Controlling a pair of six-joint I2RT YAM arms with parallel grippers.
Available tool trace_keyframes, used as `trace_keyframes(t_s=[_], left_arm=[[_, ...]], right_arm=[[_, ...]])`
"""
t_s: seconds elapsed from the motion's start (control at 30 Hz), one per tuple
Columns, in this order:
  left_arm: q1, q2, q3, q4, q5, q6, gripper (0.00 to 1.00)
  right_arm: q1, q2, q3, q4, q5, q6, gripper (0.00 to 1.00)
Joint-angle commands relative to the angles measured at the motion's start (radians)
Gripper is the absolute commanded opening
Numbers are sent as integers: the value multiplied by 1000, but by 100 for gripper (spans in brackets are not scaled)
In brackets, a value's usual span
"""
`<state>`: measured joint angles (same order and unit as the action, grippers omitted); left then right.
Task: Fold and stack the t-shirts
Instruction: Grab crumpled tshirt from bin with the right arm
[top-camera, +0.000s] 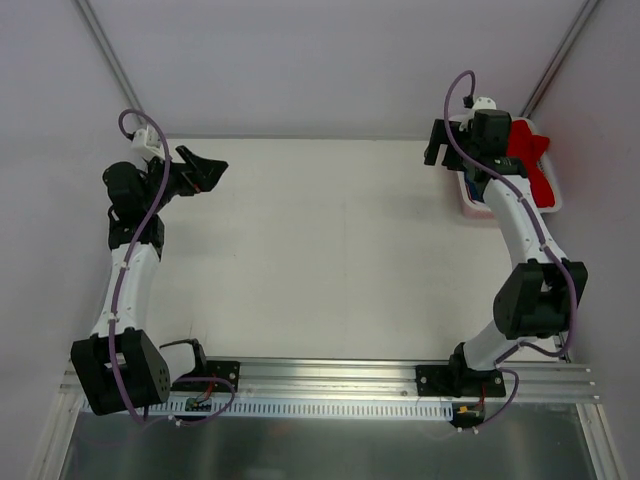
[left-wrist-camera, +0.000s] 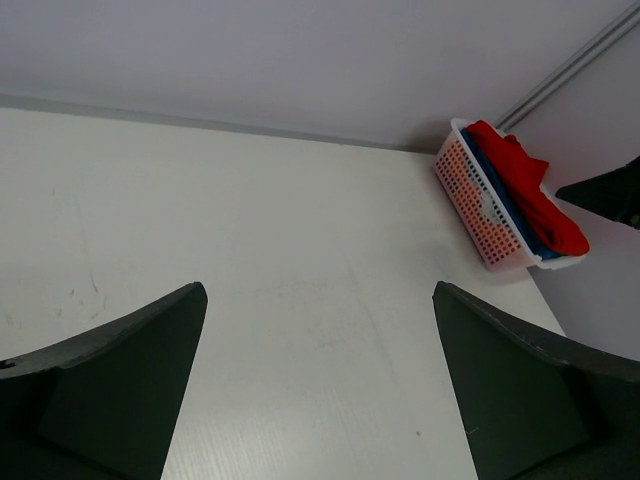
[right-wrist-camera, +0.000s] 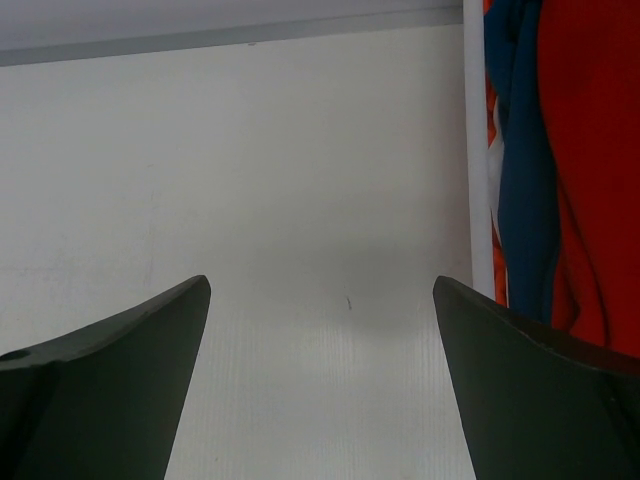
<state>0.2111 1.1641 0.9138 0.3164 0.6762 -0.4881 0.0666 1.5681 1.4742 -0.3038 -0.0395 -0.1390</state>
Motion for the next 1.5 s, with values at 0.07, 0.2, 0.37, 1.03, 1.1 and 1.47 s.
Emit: trace_keyframes(t_s=[0.07, 0.2, 0.37, 1.03, 1.1, 1.47], left_arm=[[2, -81, -6, -5, -18, -1, 99], [2, -122, -26, -30, -36, 22, 99], [2, -141, -42, -50, -53, 43, 99], [2, -118, -55, -37, -41, 29, 99], [2, -118, -56, -39, -40, 26, 99], [1, -110, -70, -17, -29, 8, 99]], right_arm=[[-25, 116, 135, -37, 18, 21, 99], [-59, 214, 237, -87, -25, 41, 98], [-87, 332, 385, -219, 140, 13, 97], [-68, 426, 366, -158, 678, -226, 77], [-68, 452, 389, -156, 662, -226, 79], [-68, 567, 606, -79, 465, -215, 79]])
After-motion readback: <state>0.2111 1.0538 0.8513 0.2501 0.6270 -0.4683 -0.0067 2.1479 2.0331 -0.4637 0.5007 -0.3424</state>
